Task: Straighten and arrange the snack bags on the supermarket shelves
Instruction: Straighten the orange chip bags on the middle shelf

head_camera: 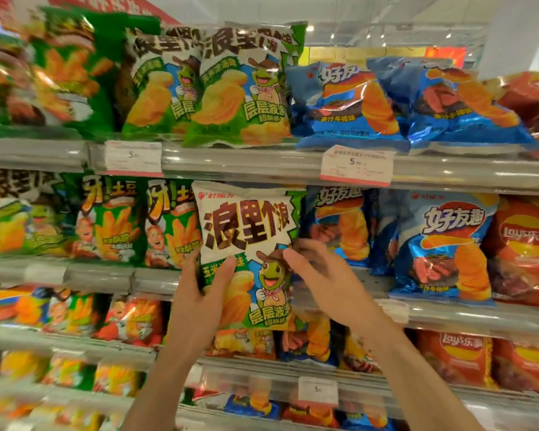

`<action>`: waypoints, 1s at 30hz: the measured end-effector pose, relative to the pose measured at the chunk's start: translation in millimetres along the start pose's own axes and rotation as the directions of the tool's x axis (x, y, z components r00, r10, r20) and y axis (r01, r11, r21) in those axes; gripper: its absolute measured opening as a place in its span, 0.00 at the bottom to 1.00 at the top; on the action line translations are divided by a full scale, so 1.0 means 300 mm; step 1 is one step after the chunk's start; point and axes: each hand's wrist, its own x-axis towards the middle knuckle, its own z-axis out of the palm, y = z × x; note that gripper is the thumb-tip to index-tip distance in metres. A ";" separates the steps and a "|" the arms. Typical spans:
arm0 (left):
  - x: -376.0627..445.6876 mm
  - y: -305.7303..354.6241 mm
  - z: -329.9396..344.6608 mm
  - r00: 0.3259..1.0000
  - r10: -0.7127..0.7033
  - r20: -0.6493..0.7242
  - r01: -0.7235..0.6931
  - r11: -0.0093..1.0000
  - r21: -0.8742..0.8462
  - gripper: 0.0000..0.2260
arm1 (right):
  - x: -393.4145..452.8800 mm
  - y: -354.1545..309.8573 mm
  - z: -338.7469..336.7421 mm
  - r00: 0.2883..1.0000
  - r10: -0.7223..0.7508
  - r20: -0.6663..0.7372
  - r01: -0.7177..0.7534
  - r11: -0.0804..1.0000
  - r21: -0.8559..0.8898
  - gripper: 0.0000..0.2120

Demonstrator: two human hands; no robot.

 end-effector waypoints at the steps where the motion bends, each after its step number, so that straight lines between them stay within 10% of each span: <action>1: 0.008 0.000 -0.033 1.000 0.008 -0.028 -0.007 1.000 0.017 0.23 | 0.022 0.000 0.002 0.999 -0.013 -0.048 0.012 1.000 -0.023 0.29; 8: 0.081 0.011 -0.192 0.994 0.033 -0.105 -0.026 0.997 0.069 0.35 | 0.184 0.031 0.094 0.966 -0.073 -0.248 -0.010 0.947 -0.320 0.15; 13: 0.108 0.013 -0.223 0.996 0.037 -0.086 -0.032 0.998 0.060 0.33 | 0.210 0.038 0.161 0.948 -0.040 -0.316 -0.056 0.955 -0.290 0.34; 20: 0.133 0.007 -0.178 0.994 0.078 -0.083 -0.068 0.991 0.116 0.30 | 0.148 0.045 -0.037 0.907 -0.055 -0.419 -0.063 0.962 -0.264 0.21; 30: 0.271 0.034 0.067 0.992 0.124 0.010 -0.124 0.970 0.208 0.28 | 0.048 0.115 -0.228 0.885 0.049 -0.462 -0.187 0.948 -0.258 0.33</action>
